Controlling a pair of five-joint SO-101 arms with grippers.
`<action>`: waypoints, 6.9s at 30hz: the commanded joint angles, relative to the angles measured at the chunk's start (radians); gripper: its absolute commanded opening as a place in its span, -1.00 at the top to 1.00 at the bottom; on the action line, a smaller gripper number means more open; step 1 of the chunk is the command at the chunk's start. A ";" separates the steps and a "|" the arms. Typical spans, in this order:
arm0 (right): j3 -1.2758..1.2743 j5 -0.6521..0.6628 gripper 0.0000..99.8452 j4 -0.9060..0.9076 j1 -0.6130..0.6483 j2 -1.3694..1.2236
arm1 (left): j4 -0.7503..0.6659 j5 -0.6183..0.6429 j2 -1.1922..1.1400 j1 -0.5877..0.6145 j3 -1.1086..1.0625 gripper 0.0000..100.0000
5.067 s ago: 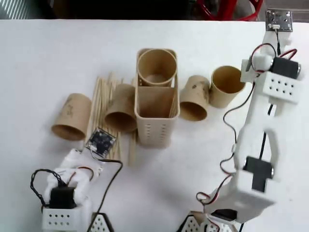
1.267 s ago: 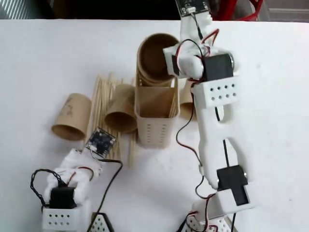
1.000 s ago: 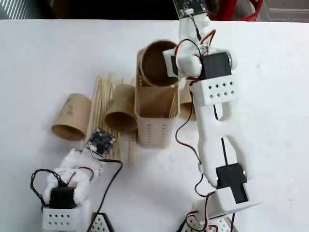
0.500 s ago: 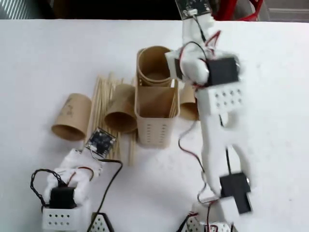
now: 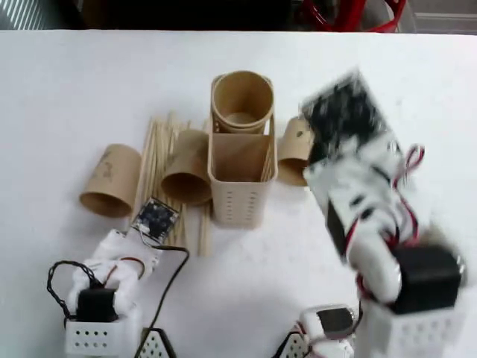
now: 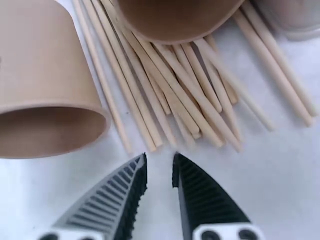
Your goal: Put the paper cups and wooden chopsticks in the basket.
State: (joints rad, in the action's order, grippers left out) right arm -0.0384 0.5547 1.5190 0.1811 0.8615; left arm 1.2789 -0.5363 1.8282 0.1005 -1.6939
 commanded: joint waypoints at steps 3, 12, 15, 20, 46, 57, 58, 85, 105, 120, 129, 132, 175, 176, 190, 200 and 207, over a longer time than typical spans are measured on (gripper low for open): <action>-0.609 0.132 0.63 -0.272 -0.008 0.338 | 0.015 -0.003 -0.007 0.005 0.002 0.80; -1.057 0.311 0.32 -0.628 -0.076 0.369 | 0.015 -0.003 -0.007 0.005 0.002 0.80; -1.091 0.388 0.32 -0.685 -0.105 0.314 | 0.015 -0.003 -0.007 0.005 0.002 0.80; -1.163 0.466 0.24 -0.826 -0.120 0.234 | 0.015 -0.003 -0.007 0.005 0.002 0.80; -1.209 0.470 0.20 -1.357 -0.173 -0.191 | 0.015 -0.003 -0.007 0.005 0.002 0.80; -1.223 0.377 0.20 -1.363 -0.217 -0.176 | 0.015 -0.003 -0.007 0.005 0.002 0.80; -1.229 0.377 0.20 -1.363 -0.213 -0.163 | 0.015 -0.003 -0.007 0.005 0.002 0.80; -1.175 0.135 0.20 -1.336 -0.142 -0.134 | 0.015 -0.003 -0.007 0.005 0.002 0.80; -0.954 -0.025 0.20 -1.336 -0.147 -0.473 | 0.015 -0.003 -0.007 0.005 0.002 0.80; -0.970 0.046 0.09 -1.394 -0.148 -0.524 | 0.015 -0.003 -0.007 0.005 0.002 0.80; -0.968 0.048 0.09 -1.392 -0.136 -0.527 | 0.015 -0.003 -0.007 0.005 0.002 0.80; -0.979 0.049 0.09 -1.388 -0.156 -0.527 | 0.015 -0.003 -0.007 0.005 0.002 0.80; -1.154 0.120 0.53 -1.662 -0.252 -0.483 | 0.015 -0.003 -0.007 0.005 0.002 0.80; -1.134 0.112 0.53 -1.662 -0.243 -0.489 | 0.015 -0.003 -0.007 0.005 0.002 0.80; -0.870 0.117 0.53 -1.662 -0.173 -0.750 | 0.015 -0.003 -0.007 0.005 0.002 0.80; -0.776 0.107 0.93 -1.652 -0.251 -0.849 | 0.015 -0.003 -0.007 0.005 0.002 0.80; -0.776 0.107 0.96 -1.356 -0.398 -0.611 | 0.015 -0.003 -0.007 0.005 0.002 0.80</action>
State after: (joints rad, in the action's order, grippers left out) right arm -0.8654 0.6713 0.0261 -0.1642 0.1051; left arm 1.2789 -0.5363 1.8282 0.1005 -1.6939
